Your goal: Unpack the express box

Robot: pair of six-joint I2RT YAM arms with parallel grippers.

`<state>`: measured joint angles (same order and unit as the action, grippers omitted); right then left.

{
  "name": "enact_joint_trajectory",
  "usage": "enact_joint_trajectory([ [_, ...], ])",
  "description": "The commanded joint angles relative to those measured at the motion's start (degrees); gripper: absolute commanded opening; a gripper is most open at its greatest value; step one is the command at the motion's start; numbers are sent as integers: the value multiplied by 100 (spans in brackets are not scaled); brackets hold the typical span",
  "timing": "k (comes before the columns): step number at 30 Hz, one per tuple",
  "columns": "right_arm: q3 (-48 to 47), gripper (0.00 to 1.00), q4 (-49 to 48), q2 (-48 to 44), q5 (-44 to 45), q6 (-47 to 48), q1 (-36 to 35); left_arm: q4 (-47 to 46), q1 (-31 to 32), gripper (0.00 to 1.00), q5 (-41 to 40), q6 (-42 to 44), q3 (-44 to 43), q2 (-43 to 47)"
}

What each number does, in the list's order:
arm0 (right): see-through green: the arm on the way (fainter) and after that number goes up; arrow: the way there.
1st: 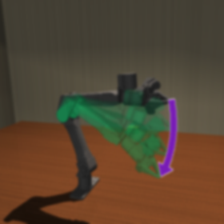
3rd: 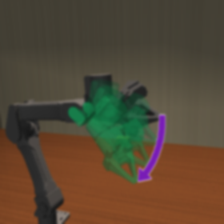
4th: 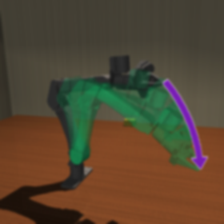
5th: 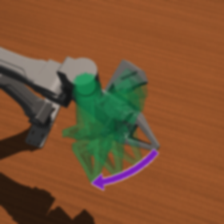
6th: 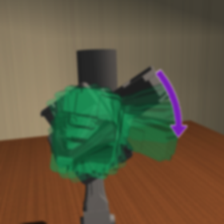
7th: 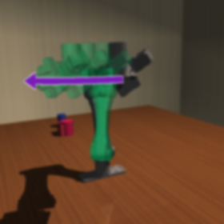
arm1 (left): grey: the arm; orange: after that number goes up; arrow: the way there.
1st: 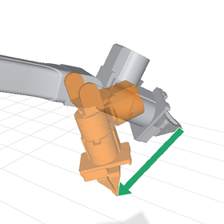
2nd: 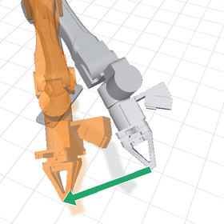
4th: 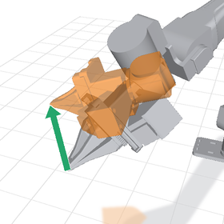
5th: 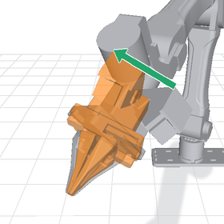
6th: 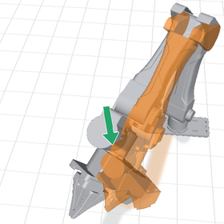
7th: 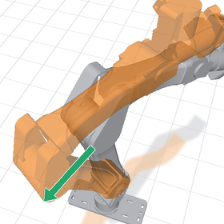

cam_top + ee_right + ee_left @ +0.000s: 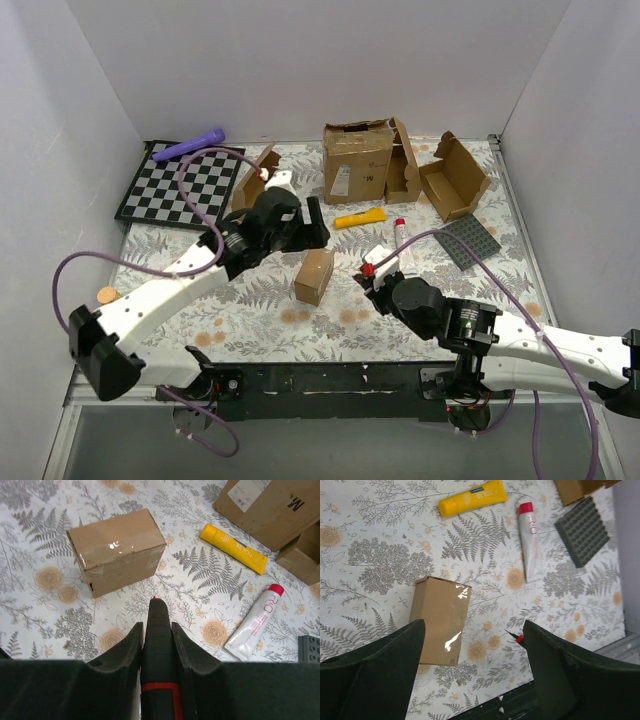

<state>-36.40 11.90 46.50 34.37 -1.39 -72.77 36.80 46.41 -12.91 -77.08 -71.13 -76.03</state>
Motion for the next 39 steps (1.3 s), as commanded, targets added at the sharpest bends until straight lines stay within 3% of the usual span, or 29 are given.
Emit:
enact_joint_trajectory([
  [1,-236,1,-1108,-457,386,-581,17,-1048,-27,79,270,-79,538,904],
  [5,-761,1,-1069,-213,-454,-1283,534,-1911,-45,79,298,-36,1127,1774],
  [8,-1184,1,-707,218,-2036,-2092,1536,-2571,-53,82,324,17,1566,2512],
  [12,-930,1,-1846,272,-3792,-3101,2415,-3064,-71,84,718,193,2015,3032],
  [14,-904,1,-2173,421,-4243,-3419,2829,-3196,-71,84,999,185,2086,3085],
  [17,-676,1,-3260,553,-4938,-4131,3198,-3415,-71,86,1281,27,2244,3208],
  [18,-405,1,-4126,562,-5114,-4568,3260,-3538,-71,87,1482,-26,2314,3252],
  [22,-7,1,-5820,772,-5282,-5090,3340,-4310,-71,88,1879,-395,2709,3358],
  [30,-104,1,-7086,1168,-5494,-5451,3340,-5208,-71,88,1942,-712,3202,3515],
  [36,353,1,-7833,1089,-4888,-5626,3340,-5586,-71,88,1739,-861,3535,3815],
  [39,345,1,-8202,1247,-5124,-5750,3331,-5815,-71,85,1669,-940,3589,3701],
])
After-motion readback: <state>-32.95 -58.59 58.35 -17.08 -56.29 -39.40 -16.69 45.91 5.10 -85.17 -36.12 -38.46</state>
